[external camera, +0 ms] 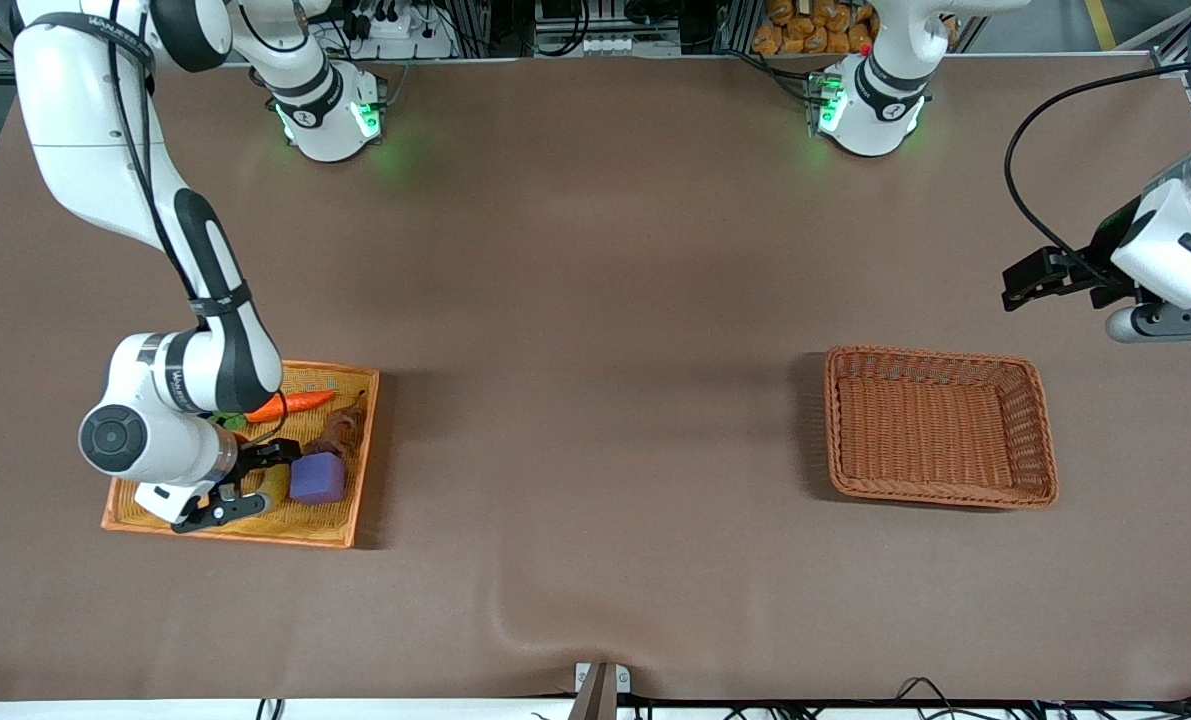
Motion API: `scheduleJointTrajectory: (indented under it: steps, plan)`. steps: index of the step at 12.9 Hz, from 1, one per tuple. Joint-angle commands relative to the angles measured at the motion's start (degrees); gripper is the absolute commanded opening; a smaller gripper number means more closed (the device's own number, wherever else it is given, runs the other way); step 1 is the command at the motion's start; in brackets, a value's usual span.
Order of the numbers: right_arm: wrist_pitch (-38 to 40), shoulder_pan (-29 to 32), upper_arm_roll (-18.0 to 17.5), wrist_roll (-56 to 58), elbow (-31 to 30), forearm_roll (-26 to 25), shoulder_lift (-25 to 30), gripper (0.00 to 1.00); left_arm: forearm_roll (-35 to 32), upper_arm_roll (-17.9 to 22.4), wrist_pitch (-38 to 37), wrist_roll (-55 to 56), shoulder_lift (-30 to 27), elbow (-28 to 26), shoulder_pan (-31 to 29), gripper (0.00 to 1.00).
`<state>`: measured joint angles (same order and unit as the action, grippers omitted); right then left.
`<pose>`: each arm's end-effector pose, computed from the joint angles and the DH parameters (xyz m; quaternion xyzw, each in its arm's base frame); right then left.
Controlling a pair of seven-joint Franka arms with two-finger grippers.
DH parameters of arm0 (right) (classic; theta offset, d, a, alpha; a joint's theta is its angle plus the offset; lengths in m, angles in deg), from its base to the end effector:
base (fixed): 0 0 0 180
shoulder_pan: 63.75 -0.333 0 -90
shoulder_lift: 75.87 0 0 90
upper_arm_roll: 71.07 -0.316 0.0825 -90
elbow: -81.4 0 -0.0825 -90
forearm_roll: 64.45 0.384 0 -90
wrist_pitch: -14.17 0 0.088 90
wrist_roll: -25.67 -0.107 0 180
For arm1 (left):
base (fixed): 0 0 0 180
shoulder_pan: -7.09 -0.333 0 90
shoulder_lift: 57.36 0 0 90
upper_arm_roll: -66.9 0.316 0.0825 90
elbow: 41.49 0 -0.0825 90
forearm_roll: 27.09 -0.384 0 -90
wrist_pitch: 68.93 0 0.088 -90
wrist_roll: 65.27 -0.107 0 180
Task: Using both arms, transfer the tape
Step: 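Close the right gripper on the tape roll's rim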
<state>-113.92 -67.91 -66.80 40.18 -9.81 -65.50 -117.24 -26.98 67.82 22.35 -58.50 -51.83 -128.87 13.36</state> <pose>0.6889 0.0046 0.2041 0.9890 0.1393 -0.0421 0.0268 0.5826 -0.0552 0.5930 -0.9998 -0.0124 0.0142 0.0013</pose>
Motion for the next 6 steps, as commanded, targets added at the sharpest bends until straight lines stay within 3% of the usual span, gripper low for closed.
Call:
scheduleJointTrajectory:
  steps: [1,3,6]
  plan:
    - [-1.8,0.4,-0.3,1.7,-1.3,-0.2,0.1,0.45,1.0,0.0,0.6,0.5,0.0,0.3,0.2,1.00]
    - [-1.5,0.4,-0.3,1.8,-1.2,-0.2,0.2,0.04,0.6,0.1,1.0,0.3,0.0,0.2,0.1,1.00]
    - [-0.8,0.0,-0.3,1.1,-1.0,-0.1,1.5,0.00,0.2,0.1,1.0,0.0,0.0,0.2,0.1,1.00]
